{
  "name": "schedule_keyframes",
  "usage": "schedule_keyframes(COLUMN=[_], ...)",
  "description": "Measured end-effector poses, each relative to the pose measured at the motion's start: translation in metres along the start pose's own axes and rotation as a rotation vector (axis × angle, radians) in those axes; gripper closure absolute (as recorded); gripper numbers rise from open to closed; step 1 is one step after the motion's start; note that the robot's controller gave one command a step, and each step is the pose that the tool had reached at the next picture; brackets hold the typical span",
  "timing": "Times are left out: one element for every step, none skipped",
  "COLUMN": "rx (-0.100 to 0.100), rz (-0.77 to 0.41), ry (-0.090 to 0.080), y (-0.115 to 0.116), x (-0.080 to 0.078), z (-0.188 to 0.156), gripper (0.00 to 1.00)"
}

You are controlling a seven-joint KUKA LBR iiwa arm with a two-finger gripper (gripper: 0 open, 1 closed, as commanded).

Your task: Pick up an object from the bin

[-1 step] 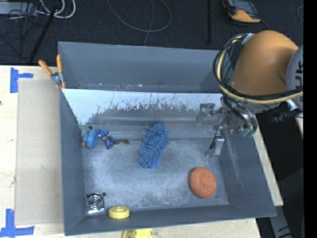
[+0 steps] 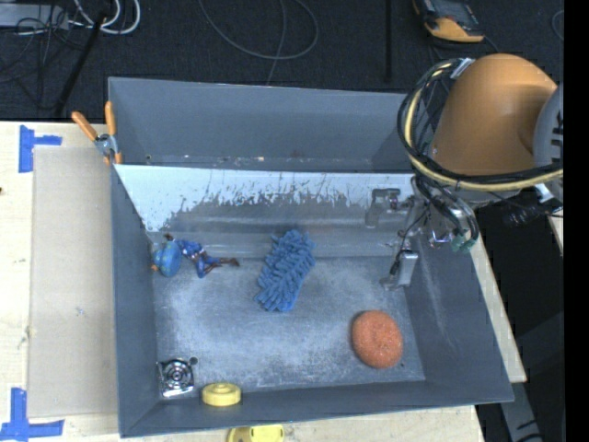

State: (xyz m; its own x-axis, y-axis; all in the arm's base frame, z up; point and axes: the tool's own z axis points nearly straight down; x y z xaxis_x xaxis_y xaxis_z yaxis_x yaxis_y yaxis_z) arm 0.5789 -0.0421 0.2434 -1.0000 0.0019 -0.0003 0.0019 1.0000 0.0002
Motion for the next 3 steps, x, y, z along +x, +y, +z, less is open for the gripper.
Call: schedule_keyframes(rx=[0.001,0.000,0.000], rz=[-0.034,-0.185,-0.235], ry=[-0.008,0.001,-0.003], y=[0.022,0.055,0.068], x=[-0.026,-0.023,-0.030], z=[0.052,0.096,0.143], gripper=[0.00,0.00,0.00])
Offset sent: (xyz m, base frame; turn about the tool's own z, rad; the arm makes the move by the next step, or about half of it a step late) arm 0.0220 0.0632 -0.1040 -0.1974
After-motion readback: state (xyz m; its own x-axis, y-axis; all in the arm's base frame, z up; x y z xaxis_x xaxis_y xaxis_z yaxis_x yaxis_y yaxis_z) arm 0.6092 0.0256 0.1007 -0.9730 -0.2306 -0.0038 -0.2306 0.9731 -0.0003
